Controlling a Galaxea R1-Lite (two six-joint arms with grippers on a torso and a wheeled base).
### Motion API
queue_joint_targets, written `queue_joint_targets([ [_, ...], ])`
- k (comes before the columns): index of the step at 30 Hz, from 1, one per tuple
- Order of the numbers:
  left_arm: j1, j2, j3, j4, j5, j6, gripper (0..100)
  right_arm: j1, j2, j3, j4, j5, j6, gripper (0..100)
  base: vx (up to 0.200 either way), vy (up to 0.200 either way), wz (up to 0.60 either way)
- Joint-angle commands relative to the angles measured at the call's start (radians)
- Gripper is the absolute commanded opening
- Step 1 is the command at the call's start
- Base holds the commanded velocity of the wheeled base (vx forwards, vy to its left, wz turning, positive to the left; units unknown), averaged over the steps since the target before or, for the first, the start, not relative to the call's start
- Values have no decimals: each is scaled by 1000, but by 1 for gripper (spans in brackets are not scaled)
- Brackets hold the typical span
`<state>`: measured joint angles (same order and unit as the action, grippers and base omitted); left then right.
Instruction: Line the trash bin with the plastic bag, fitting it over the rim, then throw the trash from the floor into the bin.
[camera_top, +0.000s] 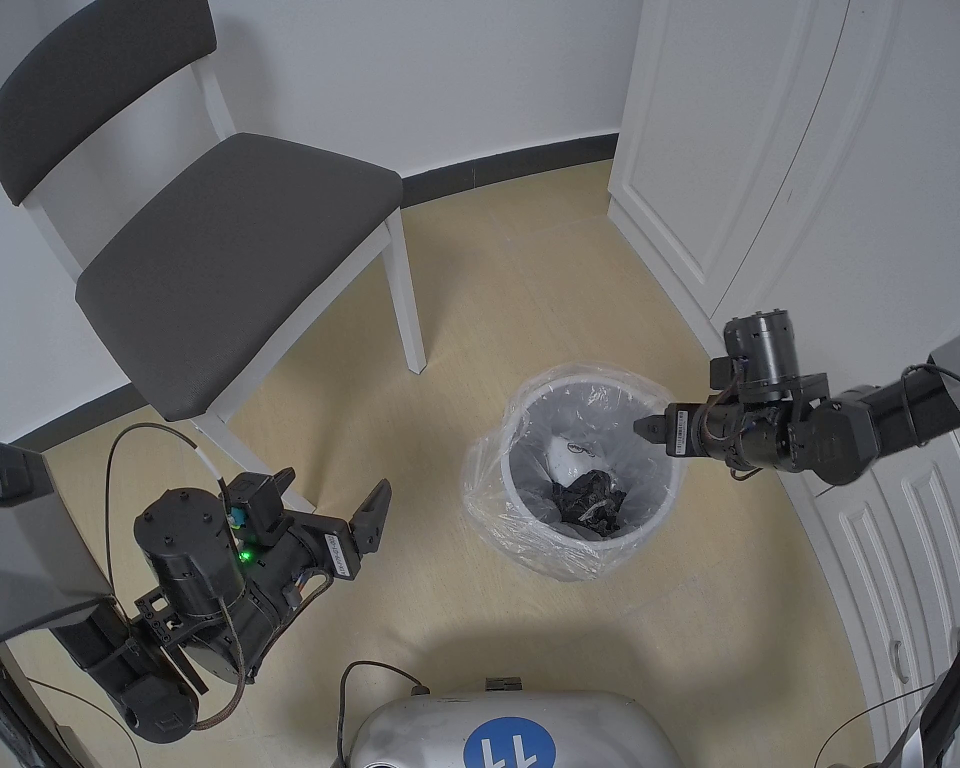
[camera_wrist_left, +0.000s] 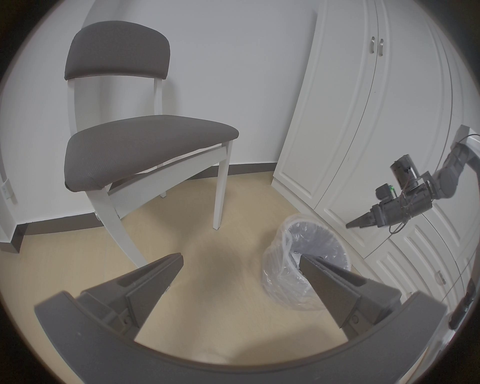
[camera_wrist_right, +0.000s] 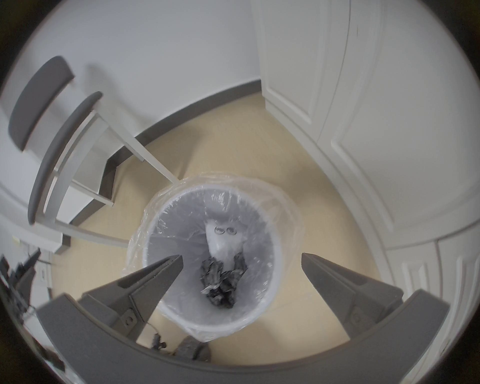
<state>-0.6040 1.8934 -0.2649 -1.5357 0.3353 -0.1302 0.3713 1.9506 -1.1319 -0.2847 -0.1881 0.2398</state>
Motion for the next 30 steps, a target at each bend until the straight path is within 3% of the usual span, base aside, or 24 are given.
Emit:
queue_joint_targets([
  [1,18,-10,-2,-1,1,-8,100,-55,-141,304,-343,-17,-205,100,0,0,0],
  [4,55,-114,1,0,1,7,100,-55,-176,462,-623,-19,-274,100,0,0,0],
  [5,56,-126,3,0,-1,9,100,-55,-179,475,-650,-21,-277,100,0,0,0],
  [7,58,-249,12,2,-2,43,100,-57,-199,590,-872,-24,-297,100,0,0,0],
  [10,58,-356,21,3,-6,101,100,-58,-245,658,-1051,-36,-320,100,0,0,0],
  [12,58,-430,29,5,-9,147,100,-57,-282,678,-1127,-85,-321,100,0,0,0],
  [14,59,-456,33,5,-9,161,100,-55,-291,681,-1143,-106,-321,100,0,0,0],
  [18,81,-597,55,5,-10,198,100,-38,-305,709,-1265,-221,-261,100,0,0,0],
  [21,95,-629,58,5,-10,198,100,-37,-306,719,-1286,-241,-252,100,0,0,0],
  [22,145,-728,75,6,-10,196,100,-38,-341,747,-1286,-301,-251,100,0,0,0],
  [28,237,-883,119,26,-16,199,100,-32,-473,781,-1286,-323,-264,100,0,0,0],
  [30,285,-959,147,75,-15,219,100,-32,-559,824,-1286,-337,-316,100,0,0,0],
])
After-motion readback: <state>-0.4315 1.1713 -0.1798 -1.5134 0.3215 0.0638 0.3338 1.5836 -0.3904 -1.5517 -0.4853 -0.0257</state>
